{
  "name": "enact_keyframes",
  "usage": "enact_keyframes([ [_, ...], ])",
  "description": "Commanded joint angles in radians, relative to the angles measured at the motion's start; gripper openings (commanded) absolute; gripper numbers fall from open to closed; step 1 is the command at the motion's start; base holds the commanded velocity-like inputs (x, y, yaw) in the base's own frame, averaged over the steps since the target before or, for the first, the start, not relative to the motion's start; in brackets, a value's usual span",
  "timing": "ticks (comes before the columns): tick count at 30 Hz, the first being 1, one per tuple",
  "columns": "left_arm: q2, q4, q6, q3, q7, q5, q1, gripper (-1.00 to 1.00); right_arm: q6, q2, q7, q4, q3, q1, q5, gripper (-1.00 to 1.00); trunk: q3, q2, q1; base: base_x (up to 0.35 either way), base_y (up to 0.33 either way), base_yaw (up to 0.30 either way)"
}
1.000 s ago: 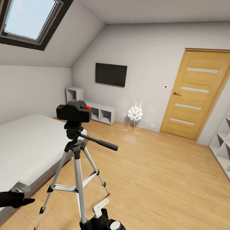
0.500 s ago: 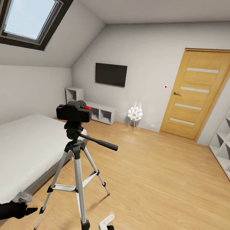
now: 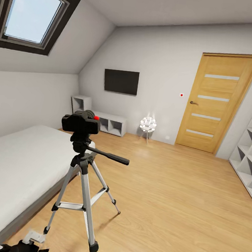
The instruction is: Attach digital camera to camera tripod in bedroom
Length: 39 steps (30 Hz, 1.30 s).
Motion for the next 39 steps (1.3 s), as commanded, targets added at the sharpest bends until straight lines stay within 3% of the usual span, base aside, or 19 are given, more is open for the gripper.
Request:
enact_keyframes([
  [1, -0.006, -0.002, -0.006, -0.008, -0.004, 0.006, 0.006, 1.0, 0.004, 0.0, 0.0, 0.028, 0.004, -0.001, -0.005, 1.0, -0.002, -0.002, 0.0, 0.0, 0.0, 0.0],
  [7, -0.04, -0.004, -0.008, -0.011, -0.019, 0.004, 0.032, 1.0, 0.003, -0.001, 0.001, 0.133, 0.005, 0.003, -0.005, 1.0, -0.002, -0.002, 0.0, 0.0, 0.0, 0.0],
  [14, -0.079, -0.005, -0.007, -0.012, -0.025, 0.003, 0.061, 1.0, 0.003, -0.002, 0.003, 0.174, 0.003, 0.017, -0.004, 1.0, -0.002, -0.002, 0.0, 0.0, 0.0, 0.0],
  [17, -0.116, -0.006, -0.006, -0.012, -0.027, 0.003, 0.086, 1.0, 0.003, -0.002, 0.004, 0.189, 0.002, 0.029, -0.004, 1.0, -0.002, -0.002, 0.0, 0.0, 0.0, 0.0],
  [18, -0.116, -0.006, -0.006, -0.012, -0.027, 0.003, 0.086, 1.0, 0.003, -0.002, 0.004, 0.189, 0.002, 0.029, -0.004, 1.0, -0.002, -0.002, 0.0, 0.0, 0.0, 0.0],
  [22, -0.161, -0.006, -0.006, -0.012, -0.029, 0.003, 0.129, 1.0, 0.004, -0.003, 0.003, 0.216, 0.001, 0.048, -0.002, 1.0, -0.002, -0.002, 0.0, 0.0, 0.0, 0.0],
  [32, -0.231, -0.008, 0.023, -0.012, -0.019, 0.006, 0.244, 1.0, 0.004, -0.003, 0.002, 0.294, 0.001, 0.13, -0.001, 1.0, -0.002, -0.002, 0.0, 0.0, 0.0, 0.0],
  [39, -0.253, -0.002, 0.032, -0.013, 0.049, 0.003, 0.325, 1.0, 0.004, -0.003, 0.002, 0.303, 0.0, 0.164, -0.001, 1.0, -0.002, -0.002, 0.0, 0.0, 0.0, 0.0],
])
